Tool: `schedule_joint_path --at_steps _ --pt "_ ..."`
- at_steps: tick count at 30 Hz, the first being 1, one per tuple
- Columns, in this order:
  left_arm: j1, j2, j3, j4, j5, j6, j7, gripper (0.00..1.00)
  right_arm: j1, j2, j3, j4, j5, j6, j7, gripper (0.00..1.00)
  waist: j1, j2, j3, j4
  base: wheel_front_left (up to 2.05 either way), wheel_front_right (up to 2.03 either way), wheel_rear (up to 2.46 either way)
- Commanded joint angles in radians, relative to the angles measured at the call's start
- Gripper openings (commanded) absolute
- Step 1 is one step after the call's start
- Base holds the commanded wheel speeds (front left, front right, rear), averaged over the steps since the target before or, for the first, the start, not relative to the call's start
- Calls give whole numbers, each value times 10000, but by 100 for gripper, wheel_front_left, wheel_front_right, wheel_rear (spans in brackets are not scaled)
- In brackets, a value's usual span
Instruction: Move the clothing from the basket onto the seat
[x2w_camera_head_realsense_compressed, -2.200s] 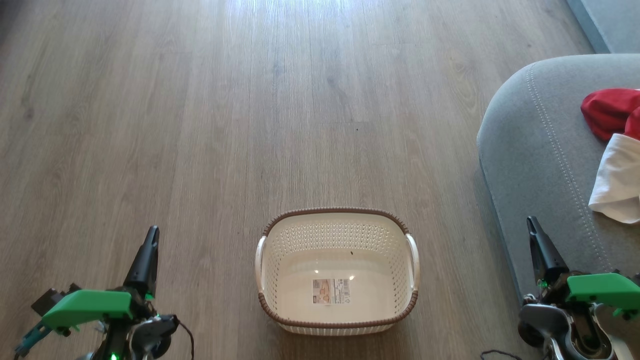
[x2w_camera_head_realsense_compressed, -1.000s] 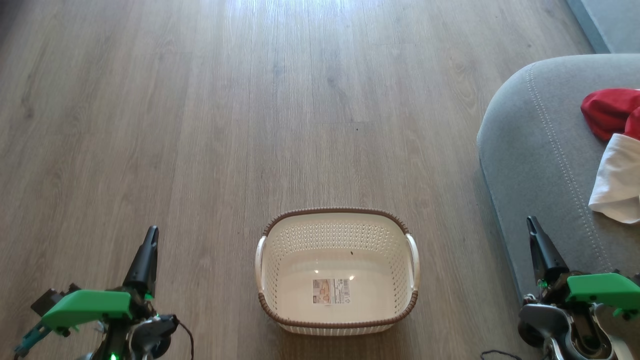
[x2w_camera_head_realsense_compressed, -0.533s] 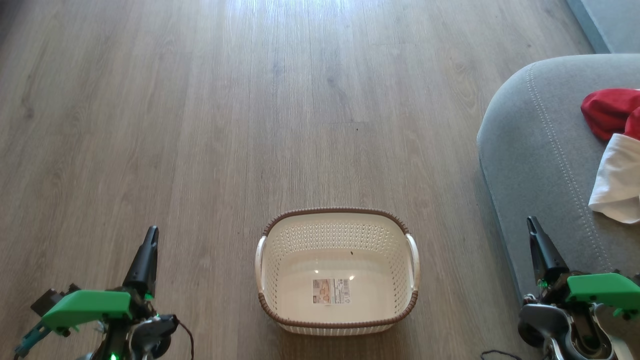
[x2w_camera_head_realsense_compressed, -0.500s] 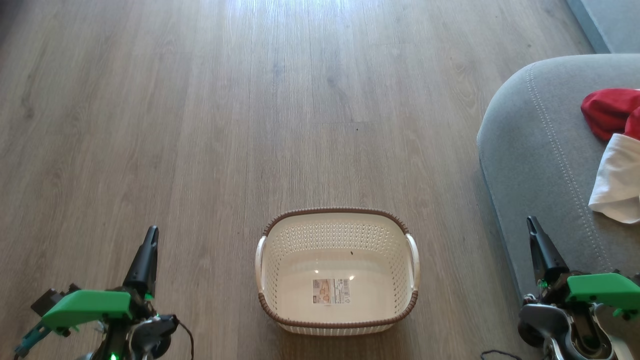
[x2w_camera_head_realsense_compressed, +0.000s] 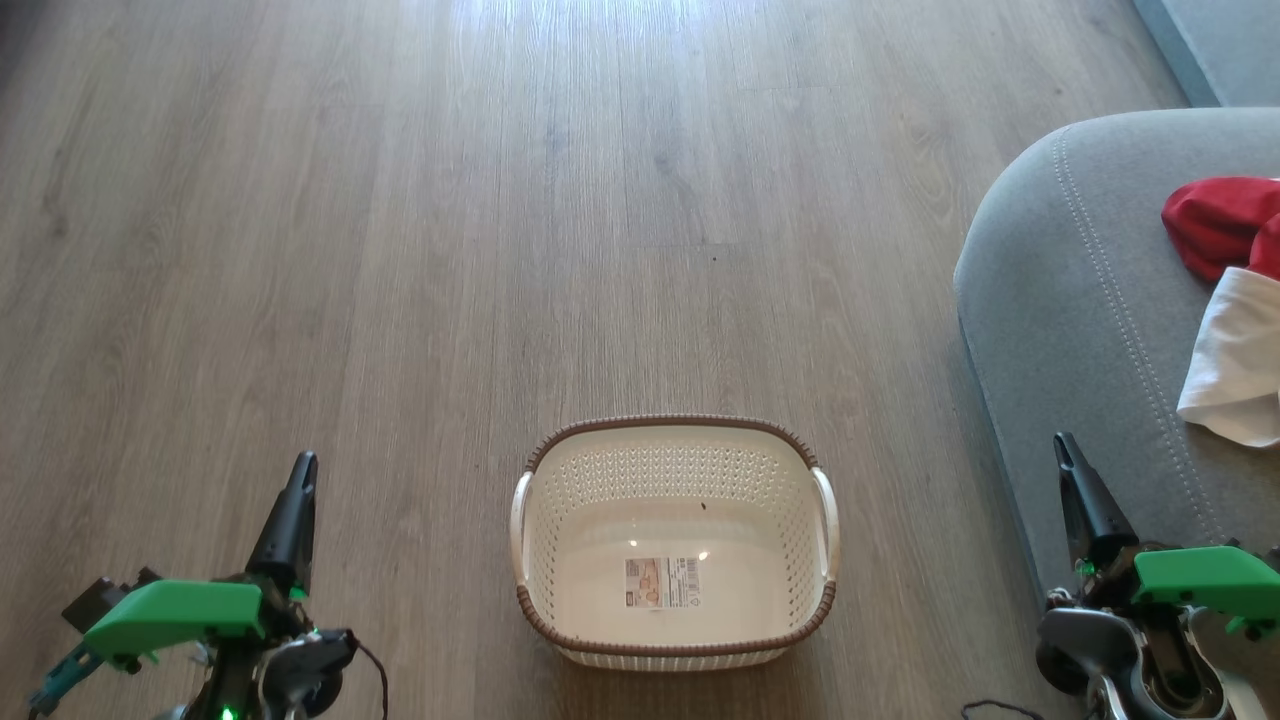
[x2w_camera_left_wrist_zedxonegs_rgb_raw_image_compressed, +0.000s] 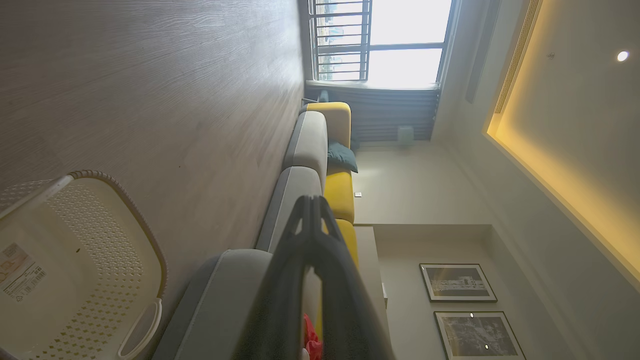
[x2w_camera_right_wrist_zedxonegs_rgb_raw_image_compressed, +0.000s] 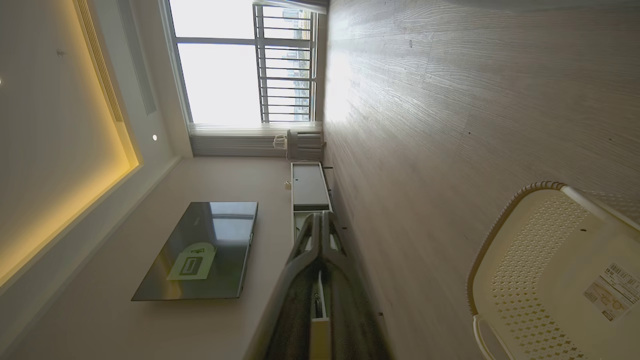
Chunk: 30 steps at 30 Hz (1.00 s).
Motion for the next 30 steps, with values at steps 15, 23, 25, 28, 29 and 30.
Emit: schedule_joint_path --at_steps 15,23,25,28,29,30 --pt "-483 77 378 -294 16 -92 84 0 -559 -3 166 -381 47 0 64 0 0 0 0 0 0 0 0" --pt "-483 76 380 -294 18 -92 86 0 -559 -3 165 -381 47 0 65 0 0 0 0 0 0 0 0" --pt "-483 76 381 -294 18 -92 86 0 -559 -2 165 -381 47 0 65 0 0 0 0 0 0 0 0" --pt "-483 75 381 -294 19 -92 86 0 -559 -2 165 -381 47 0 65 0 0 0 0 0 0 0 0" --pt "-483 75 382 -294 19 -92 87 0 -559 -2 165 -381 47 0 65 0 0 0 0 0 0 0 0" --pt "-483 75 382 -294 19 -92 87 0 -559 -2 165 -381 47 0 65 0 0 0 0 0 0 0 0"
